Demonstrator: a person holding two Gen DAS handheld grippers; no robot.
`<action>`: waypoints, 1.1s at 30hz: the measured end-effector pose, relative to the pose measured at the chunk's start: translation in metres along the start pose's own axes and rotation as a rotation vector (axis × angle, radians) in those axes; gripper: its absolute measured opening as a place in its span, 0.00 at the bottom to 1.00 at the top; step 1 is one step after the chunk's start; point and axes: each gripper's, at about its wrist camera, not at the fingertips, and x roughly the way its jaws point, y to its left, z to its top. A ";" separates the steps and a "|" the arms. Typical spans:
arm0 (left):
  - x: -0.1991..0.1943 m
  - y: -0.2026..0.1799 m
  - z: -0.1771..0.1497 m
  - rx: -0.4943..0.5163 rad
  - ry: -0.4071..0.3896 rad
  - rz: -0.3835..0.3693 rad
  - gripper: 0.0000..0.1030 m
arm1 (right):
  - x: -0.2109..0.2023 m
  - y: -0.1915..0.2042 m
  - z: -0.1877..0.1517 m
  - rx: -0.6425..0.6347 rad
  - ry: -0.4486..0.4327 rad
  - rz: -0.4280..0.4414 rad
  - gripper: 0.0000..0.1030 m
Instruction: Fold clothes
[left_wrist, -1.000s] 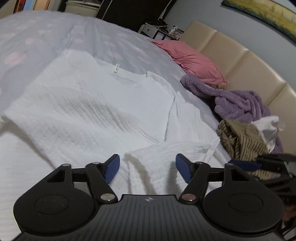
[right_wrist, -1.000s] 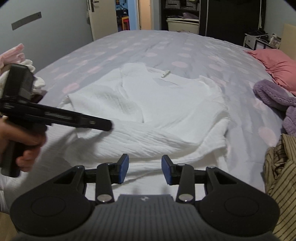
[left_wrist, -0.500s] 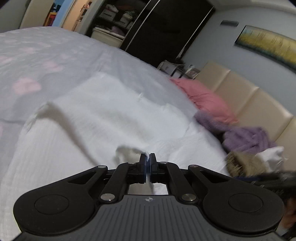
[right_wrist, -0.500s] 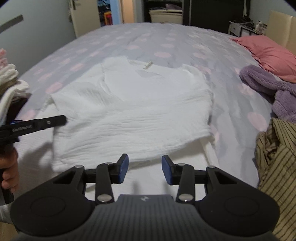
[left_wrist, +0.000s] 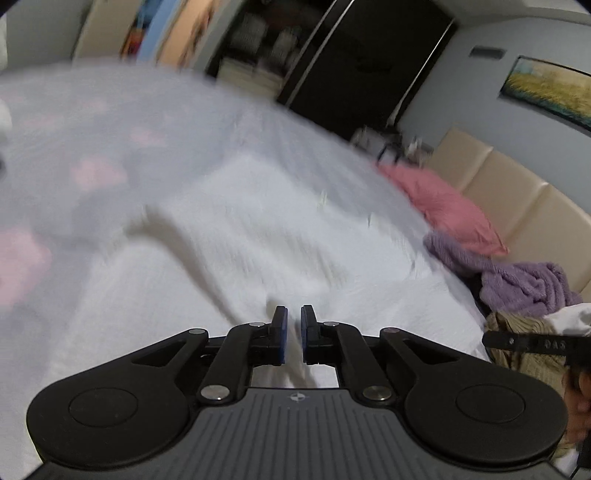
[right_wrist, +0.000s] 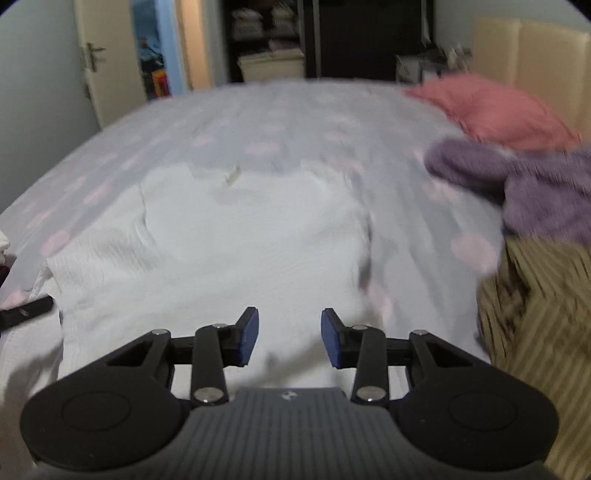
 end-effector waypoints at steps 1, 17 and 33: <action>-0.007 -0.005 0.001 0.030 -0.041 0.003 0.05 | 0.002 0.002 0.002 -0.022 -0.024 0.008 0.40; 0.027 -0.069 -0.014 0.366 0.205 0.014 0.25 | 0.037 -0.016 -0.033 0.046 0.138 0.049 0.40; -0.109 -0.037 -0.005 0.492 0.282 0.043 0.42 | -0.091 -0.055 -0.011 -0.053 0.081 0.050 0.48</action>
